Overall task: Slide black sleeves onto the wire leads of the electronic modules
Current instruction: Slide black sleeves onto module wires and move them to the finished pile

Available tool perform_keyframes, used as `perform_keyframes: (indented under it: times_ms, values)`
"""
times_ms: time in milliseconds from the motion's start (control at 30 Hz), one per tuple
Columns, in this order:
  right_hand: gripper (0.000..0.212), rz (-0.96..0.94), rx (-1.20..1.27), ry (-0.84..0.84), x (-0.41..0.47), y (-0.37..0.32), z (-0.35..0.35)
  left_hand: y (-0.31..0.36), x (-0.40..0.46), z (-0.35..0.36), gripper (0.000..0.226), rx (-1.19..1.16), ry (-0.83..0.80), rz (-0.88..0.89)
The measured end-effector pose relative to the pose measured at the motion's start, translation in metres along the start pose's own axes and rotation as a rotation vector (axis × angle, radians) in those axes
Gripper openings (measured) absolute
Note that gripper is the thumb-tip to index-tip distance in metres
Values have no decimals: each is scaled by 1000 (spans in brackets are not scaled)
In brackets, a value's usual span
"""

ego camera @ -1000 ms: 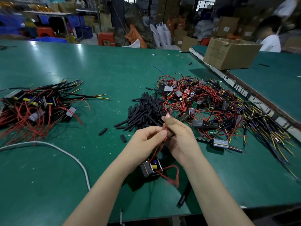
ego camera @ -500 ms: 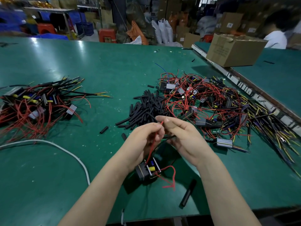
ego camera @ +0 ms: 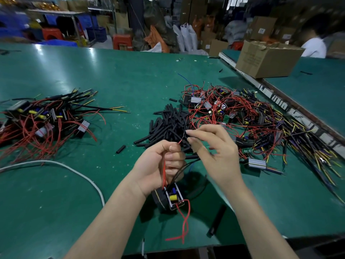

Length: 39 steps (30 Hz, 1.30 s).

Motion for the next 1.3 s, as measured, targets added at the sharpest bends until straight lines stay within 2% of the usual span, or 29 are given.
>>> perform_keyframes:
  times_ms: [33,133,167,200,233,300,400,533,633,767,833,867,933,967,1033,1133,1200,1267,1300]
  values:
    - [16,87,119,-65,4,4,-1,0,0,1,26,-26,-22,-8]
    - [15,578,676,-351,6,23,7,5,2,-2,20,93,40,55]
    - [16,673,718,-399,5,29,8,8,2,-3,18,162,83,92]
    - [12,689,652,-405,6,34,6,12,2,-5,18,226,121,135]
    - [13,613,506,-371,11,36,1,15,2,-7,18,287,151,178]
    - [16,303,181,-302,24,22,-6,18,-1,-8,17,373,192,228]
    - [19,-126,-119,-284,28,-3,-3,15,-3,-5,19,329,158,177]
    - [16,-317,-207,-280,38,-13,-5,4,-5,13,19,150,-14,-2]
    - [13,-455,-278,-260,37,-22,-3,-2,-8,24,28,69,-106,-90]
    - [15,-569,-350,-195,35,-31,-5,-9,-12,24,22,-35,-120,-205]
    - [11,-561,-354,-254,35,-31,-1,-9,-13,25,23,-50,-83,-203]
    - [10,-526,-332,-326,36,-28,3,-7,-13,24,24,13,-31,-170]
    - [7,-362,-214,-563,34,-17,12,5,-14,15,24,330,146,-36]
    - [6,-215,-136,-694,32,-8,15,15,-17,12,25,532,237,54]
    - [10,111,-30,-896,23,7,19,32,-26,20,28,939,307,260]
    - [23,520,60,-990,11,24,18,38,-39,52,27,1486,221,513]
    - [26,828,285,-1034,-3,28,20,37,-44,68,23,1775,174,661]
    - [18,1074,516,-1054,-17,24,24,36,-46,77,20,1914,180,798]
    - [17,1132,587,-1045,-21,22,26,37,-47,77,18,1907,202,834]
Point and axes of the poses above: each hand's wrist, its own x-axis towards the middle knuckle, its own z-axis out of the palm, y = z × x, the point moved 8 cm from there along x, towards the middle knuckle, and after that the axes turned 6 degrees about -x, right-handed, at the moved point
